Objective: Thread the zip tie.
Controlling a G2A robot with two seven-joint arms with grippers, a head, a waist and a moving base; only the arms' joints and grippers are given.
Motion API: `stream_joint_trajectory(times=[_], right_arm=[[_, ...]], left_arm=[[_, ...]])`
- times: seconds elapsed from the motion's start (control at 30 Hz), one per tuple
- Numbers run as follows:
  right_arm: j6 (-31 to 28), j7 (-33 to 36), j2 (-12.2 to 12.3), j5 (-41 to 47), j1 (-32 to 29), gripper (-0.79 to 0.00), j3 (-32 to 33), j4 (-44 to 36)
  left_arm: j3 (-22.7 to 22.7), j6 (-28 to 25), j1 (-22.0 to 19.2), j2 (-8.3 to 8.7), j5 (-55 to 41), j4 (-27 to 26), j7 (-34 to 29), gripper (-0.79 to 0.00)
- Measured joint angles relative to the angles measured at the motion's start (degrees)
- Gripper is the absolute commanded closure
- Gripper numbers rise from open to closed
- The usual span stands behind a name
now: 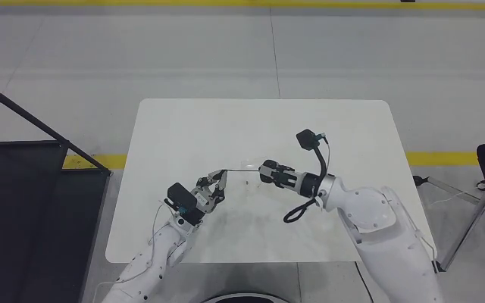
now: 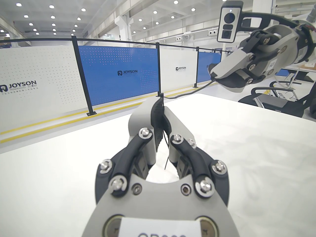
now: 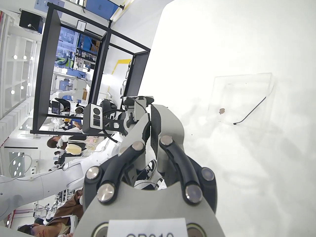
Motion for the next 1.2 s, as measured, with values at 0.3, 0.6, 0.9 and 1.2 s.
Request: stream_joint_trajectory(times=[0.3, 0.6, 0.9, 1.2], right_arm=[[0.0, 0.0, 0.0, 0.5, 0.3, 0.0, -0.3, 0.2], [-0.4, -0.2, 0.2, 0.5, -0.5, 0.0, 0.0, -0.5], [-0.9, 0.0, 0.4, 0.6, -1.1, 0.0, 0.3, -1.1], [-0.7, -0.1, 0.5, 0.6, -1.2, 0.0, 0.2, -1.3]], left_arm=[[0.0, 0.0, 0.0, 0.0, 0.0, 0.0, 0.0, 0.0], [0.0, 0.0, 0.0, 0.0, 0.0, 0.0, 0.0, 0.0], [0.0, 0.0, 0.0, 0.0, 0.0, 0.0, 0.0, 0.0], [0.0, 0.0, 0.0, 0.0, 0.0, 0.0, 0.0, 0.0]])
